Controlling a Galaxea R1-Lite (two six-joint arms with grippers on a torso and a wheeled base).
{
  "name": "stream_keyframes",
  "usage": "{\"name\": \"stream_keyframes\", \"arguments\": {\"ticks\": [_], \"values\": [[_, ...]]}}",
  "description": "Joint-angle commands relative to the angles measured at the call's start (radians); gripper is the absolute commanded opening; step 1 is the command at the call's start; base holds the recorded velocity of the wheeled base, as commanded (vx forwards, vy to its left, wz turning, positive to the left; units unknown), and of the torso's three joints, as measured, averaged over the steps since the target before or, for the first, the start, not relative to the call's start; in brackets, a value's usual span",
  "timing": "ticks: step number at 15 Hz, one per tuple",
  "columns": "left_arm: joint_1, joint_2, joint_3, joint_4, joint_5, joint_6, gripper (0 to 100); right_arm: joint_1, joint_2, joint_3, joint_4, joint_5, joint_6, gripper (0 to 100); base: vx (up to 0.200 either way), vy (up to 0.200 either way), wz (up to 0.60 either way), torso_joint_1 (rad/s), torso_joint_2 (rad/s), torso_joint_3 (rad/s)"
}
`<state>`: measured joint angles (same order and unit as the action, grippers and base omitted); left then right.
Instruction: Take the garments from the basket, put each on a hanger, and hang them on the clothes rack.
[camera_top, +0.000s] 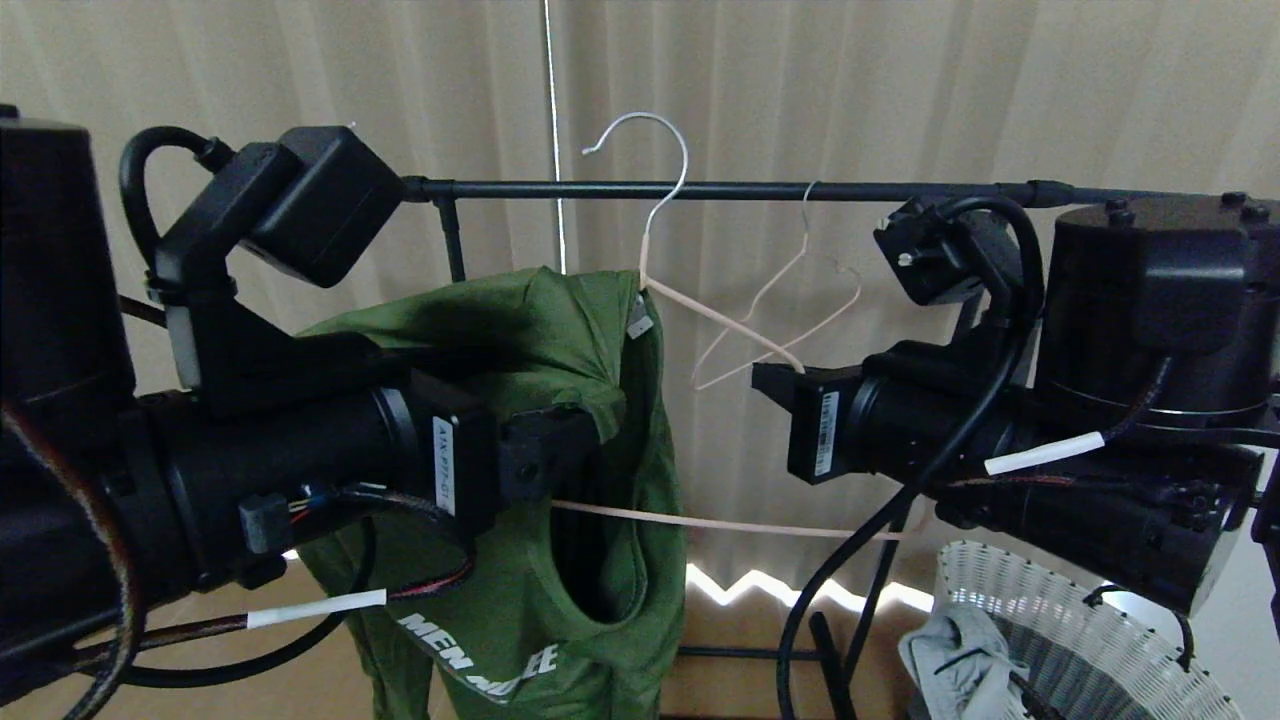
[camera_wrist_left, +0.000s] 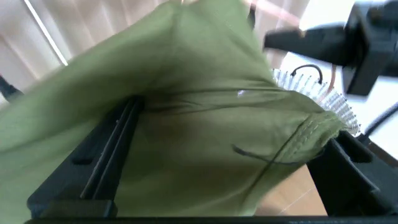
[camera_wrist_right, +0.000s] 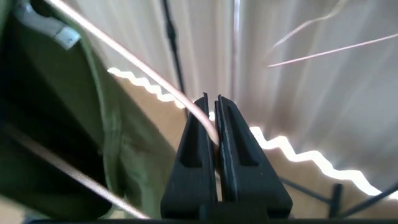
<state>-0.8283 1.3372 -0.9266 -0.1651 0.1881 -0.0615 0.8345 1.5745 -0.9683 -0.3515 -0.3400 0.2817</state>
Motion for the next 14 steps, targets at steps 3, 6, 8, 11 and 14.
{"name": "stream_keyframes", "arguments": {"ticks": [3, 6, 8, 11, 14], "values": [[0.035, -0.053, 0.046, 0.001, 0.002, 0.002, 100, -0.077, -0.080, 0.045, 0.002, 0.004, -0.032, 0, 0.000, 0.000, 0.00, 0.000, 0.00, 0.000], [0.043, -0.079, 0.097, -0.042, 0.002, 0.022, 100, -0.155, -0.113, 0.088, -0.001, 0.018, -0.111, 0, 0.000, 0.000, 0.00, 0.000, 0.00, 0.000], [0.052, -0.099, 0.141, -0.096, 0.002, 0.083, 100, -0.163, -0.137, 0.102, -0.001, 0.041, -0.128, 0, 0.000, 0.000, 0.00, 0.000, 0.00, 0.000], [0.098, -0.122, 0.199, -0.172, 0.002, 0.201, 100, -0.173, -0.168, 0.140, -0.001, 0.042, -0.159, 0, 0.000, 0.000, 0.00, 0.000, 0.00, 0.000], [0.202, -0.132, 0.241, -0.244, -0.006, 0.344, 100, -0.219, -0.192, 0.214, -0.103, 0.070, -0.237, 0, 0.000, 0.000, 0.00, 0.000, 0.00, 0.000]]}}
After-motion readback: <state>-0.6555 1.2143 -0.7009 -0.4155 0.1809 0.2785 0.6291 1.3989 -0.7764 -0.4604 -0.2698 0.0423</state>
